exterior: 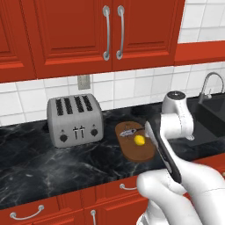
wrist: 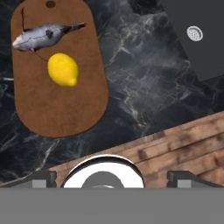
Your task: Retrieve a lemon from the fridge and place it on the cutting board with the fish.
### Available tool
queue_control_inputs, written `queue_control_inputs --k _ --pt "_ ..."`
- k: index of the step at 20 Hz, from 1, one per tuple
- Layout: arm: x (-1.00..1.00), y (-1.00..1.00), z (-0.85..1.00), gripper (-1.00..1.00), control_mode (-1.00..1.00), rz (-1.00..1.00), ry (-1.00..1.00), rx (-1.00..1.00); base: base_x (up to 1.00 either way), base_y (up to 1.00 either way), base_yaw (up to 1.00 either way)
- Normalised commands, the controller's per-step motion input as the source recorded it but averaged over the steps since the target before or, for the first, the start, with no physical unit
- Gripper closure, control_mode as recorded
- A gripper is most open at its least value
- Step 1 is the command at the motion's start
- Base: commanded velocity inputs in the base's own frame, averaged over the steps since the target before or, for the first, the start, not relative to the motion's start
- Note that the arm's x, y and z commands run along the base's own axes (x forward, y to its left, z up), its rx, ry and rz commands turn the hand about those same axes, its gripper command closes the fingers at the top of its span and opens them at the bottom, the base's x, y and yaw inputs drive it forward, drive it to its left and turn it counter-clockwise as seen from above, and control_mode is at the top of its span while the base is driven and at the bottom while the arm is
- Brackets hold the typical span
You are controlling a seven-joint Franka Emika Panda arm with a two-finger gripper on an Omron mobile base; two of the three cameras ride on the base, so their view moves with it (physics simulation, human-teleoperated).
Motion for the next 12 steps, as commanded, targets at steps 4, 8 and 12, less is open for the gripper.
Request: queue_control_inputs --k 4,8,12 --pt "-0.03 -0.36 0.09 -1.0 -1.0 0.03 0.0 0.09 0.0 0.0 0.0" --pt "0.0 -0.42 0.03 -1.0 -1.0 0.13 -0.02 0.18 0.0 0.0 0.0" --pt "0.0 -0.38 0.0 -1.0 -1.0 0.15 0.0 0.17 0.0 0.0 0.0"
